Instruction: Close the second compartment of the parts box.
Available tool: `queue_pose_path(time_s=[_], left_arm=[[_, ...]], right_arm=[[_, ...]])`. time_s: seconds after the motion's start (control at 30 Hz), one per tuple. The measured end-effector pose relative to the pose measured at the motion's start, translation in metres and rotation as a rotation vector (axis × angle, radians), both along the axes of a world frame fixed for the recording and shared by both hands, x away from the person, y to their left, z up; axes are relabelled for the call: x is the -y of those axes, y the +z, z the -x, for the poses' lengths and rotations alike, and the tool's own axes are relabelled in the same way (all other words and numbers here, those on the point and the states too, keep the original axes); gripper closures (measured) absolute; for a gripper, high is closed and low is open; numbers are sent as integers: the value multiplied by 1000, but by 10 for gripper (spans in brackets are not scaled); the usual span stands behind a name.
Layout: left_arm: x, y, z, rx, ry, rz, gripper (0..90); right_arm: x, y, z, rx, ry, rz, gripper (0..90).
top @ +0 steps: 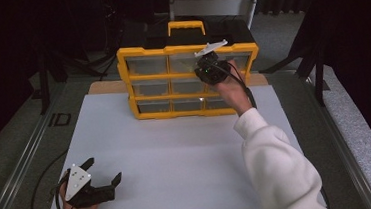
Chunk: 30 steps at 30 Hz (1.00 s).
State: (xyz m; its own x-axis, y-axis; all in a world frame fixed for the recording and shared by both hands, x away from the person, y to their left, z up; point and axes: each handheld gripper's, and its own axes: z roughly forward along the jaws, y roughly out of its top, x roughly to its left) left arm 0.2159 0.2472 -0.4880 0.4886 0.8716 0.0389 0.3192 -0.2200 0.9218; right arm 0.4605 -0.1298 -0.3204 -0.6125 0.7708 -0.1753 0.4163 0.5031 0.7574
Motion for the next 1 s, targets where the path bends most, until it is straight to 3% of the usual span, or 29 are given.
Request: queue_pose_path(time_s=[0.4,0.63,0.8,1.0], left_arm=[[0,-1,0,-3,-1,0,1],[0,0,-1,-3,-3,-3,1],[1,-1,-1,-5,-4,-1,1],[1,-1,-1,-5,-5,-1,2]], right_arm=[[3,-3,6,-25,52,18,889],[-2,-7,15,-39,103,65,839],[-7,-16,24,-65,159,116,716],[-12,-23,34,-100,213,135,567]])
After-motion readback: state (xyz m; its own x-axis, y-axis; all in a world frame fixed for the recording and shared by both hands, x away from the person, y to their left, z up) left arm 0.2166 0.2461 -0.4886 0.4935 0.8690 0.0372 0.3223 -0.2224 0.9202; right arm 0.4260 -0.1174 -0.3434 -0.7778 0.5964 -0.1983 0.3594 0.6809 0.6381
